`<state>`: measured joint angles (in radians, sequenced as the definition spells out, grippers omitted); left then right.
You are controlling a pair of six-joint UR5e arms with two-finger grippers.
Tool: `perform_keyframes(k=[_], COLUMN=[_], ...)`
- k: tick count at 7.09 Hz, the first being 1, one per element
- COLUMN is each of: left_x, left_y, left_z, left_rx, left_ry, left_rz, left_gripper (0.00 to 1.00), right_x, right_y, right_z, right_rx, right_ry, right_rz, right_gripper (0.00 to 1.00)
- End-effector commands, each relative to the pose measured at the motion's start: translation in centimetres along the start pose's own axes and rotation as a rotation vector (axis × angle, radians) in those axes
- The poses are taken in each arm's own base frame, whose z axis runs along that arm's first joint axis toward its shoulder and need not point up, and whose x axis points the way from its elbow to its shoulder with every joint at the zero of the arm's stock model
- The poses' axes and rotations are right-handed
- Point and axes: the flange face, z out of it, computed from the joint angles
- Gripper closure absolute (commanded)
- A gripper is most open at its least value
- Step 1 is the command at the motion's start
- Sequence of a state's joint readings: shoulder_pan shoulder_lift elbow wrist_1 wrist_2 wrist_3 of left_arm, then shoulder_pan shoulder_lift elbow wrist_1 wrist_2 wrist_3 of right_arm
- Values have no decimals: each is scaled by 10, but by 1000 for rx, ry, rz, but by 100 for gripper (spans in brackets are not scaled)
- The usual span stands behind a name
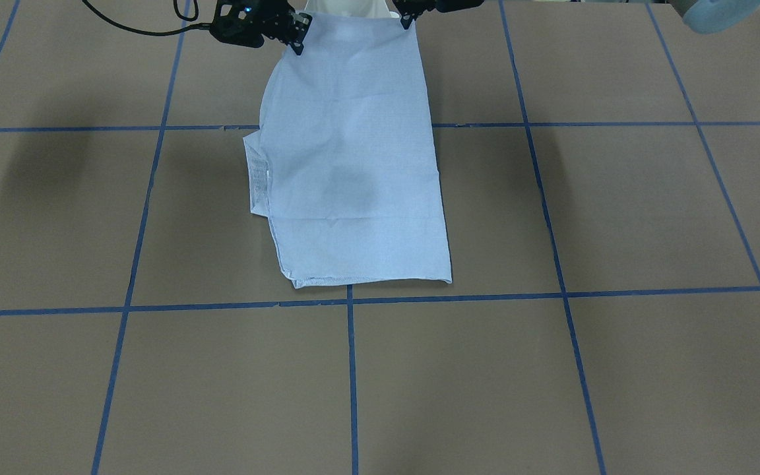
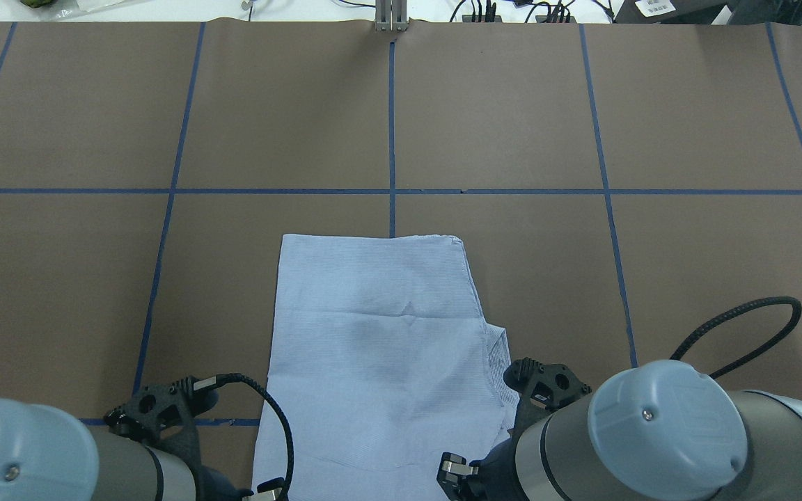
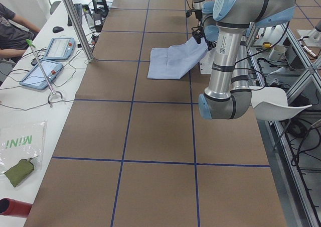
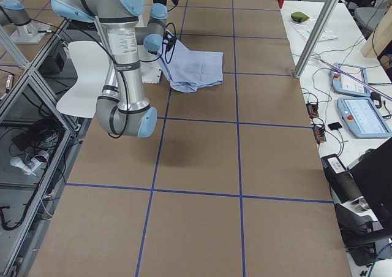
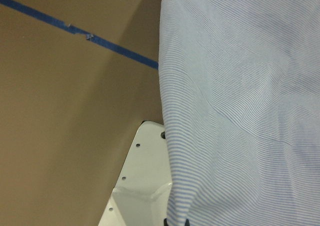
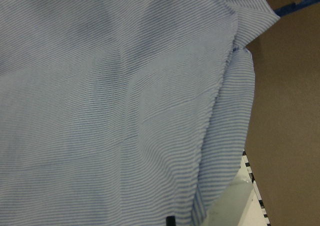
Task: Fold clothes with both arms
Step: 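Lift the near edge with both grippers and pull it away from the robot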
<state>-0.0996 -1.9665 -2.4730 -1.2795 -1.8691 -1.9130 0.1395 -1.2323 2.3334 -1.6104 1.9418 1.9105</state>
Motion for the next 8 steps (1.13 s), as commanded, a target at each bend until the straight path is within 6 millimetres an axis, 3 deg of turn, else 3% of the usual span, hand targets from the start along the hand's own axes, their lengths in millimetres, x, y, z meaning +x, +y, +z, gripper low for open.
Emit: perform_keyframes(k=[1,4,5,7,8], left_x=[-1,12,21,30,35], left_y=[7,5,-8,-63,-91], left_z=[-2,0,-3,-32,-32], left_rx=[-23,-15,12,122,175], left_ry=[-9,12,39,91,81], left_rz=[5,7,-6,24,28], left_gripper=[100,100,100,100,100], right_x=[4,-6,-15,-34,-39], right_y=[2,-24,-38,-72,-95], right_z=[-8,-6,-7,-21,-22], right_rx=[5,55,81,142,184], right_ry=[21,15,6,-28,-29], right_rz=[8,33,36,70,97], right_gripper=[100,100,100,100,100])
